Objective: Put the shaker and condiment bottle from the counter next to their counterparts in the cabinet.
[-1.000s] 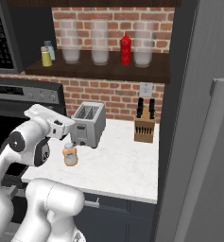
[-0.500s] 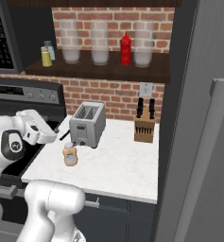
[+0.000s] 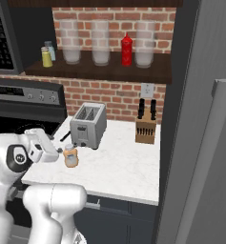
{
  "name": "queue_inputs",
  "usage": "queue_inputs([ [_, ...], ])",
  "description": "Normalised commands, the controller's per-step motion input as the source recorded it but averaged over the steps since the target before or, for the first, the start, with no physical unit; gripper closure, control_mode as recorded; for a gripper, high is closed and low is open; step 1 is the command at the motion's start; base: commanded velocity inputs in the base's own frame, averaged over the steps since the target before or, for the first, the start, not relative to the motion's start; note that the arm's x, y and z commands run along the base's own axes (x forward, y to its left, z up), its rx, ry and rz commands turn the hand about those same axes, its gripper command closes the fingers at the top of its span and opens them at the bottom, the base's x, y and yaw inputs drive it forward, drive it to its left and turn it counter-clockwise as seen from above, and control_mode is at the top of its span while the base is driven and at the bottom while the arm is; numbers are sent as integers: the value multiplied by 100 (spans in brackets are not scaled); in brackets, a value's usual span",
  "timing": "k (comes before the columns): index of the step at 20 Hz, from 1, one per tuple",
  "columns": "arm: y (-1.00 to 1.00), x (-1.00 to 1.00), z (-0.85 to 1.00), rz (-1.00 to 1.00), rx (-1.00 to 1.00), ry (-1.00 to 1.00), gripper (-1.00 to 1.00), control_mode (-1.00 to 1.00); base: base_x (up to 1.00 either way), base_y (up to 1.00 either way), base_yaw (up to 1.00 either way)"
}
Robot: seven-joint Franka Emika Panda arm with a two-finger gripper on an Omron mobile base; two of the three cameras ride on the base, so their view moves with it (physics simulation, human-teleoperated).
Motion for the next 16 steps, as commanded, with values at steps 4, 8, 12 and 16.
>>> queue_inputs([
  [4,6,0,-71,-4,-2,0,-100,-100,0,0,0],
  [8,16,0,-81,-7,-5,0,-100,-100,0,0,0],
  [12,2,4,-64,-10,-1,0,-100,-100,0,0,0],
  [16,0,24,-45,-10,0,0,-100,-100,0,0,0],
])
